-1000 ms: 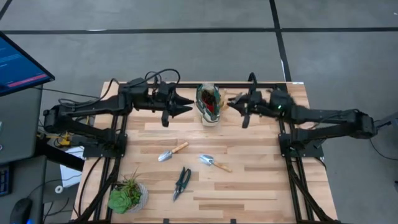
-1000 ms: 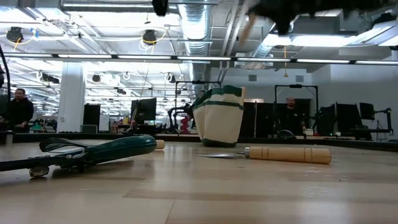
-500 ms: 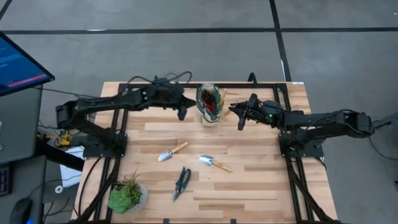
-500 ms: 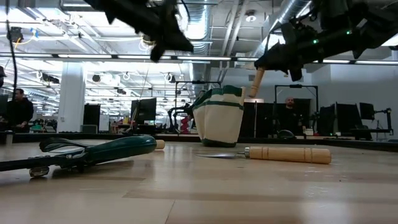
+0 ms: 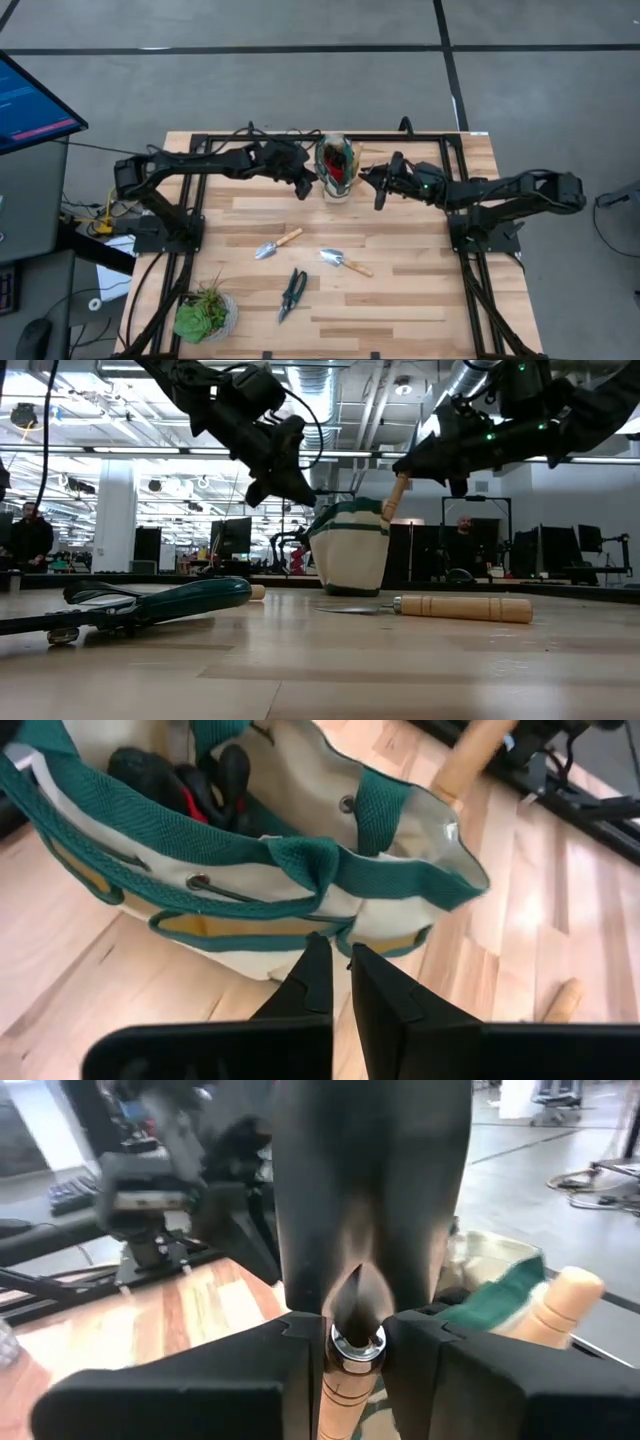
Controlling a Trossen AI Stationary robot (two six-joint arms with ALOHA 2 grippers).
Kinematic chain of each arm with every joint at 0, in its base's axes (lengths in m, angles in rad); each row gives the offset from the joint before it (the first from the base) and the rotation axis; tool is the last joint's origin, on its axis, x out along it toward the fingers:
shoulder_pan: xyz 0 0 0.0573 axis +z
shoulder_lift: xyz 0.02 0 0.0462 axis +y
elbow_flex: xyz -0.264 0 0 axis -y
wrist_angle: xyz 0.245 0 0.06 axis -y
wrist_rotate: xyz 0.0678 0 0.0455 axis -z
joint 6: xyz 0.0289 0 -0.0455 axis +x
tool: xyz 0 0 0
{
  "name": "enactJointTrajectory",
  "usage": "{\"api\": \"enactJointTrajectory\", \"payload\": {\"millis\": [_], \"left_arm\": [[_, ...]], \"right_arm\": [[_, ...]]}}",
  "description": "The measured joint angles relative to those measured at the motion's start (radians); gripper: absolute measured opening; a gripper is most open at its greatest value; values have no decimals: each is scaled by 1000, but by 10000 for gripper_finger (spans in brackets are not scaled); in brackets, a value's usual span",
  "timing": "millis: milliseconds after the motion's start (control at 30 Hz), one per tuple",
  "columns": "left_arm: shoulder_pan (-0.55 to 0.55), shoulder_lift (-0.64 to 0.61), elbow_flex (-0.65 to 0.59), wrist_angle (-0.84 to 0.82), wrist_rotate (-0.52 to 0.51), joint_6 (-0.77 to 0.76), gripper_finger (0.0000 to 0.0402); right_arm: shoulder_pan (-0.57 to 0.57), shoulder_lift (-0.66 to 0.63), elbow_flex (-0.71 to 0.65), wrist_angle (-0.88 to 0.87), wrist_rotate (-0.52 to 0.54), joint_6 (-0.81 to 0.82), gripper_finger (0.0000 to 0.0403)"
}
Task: Pick & Place Garden tools in Gardening bag
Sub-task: Put the trowel into the gardening bag
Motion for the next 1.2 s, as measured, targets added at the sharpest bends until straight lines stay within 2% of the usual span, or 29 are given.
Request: {"api": "enactJointTrajectory", "payload": {"millis": [433,667,900,1200], "left_arm": [[6,14,0,9,-4,3,1],[2,14,0,20,-4,1,1],[2,14,0,26,-3,0,1],[2,14,0,32,-3,0,1]], "right_arm": [[-1,142,55,105,-67,-7,61],[-5,237,65,226,-59,-11,61],[-33,247,65,262,-24,-34,61],[-40,249,65,275,-39,-36,61]]}}
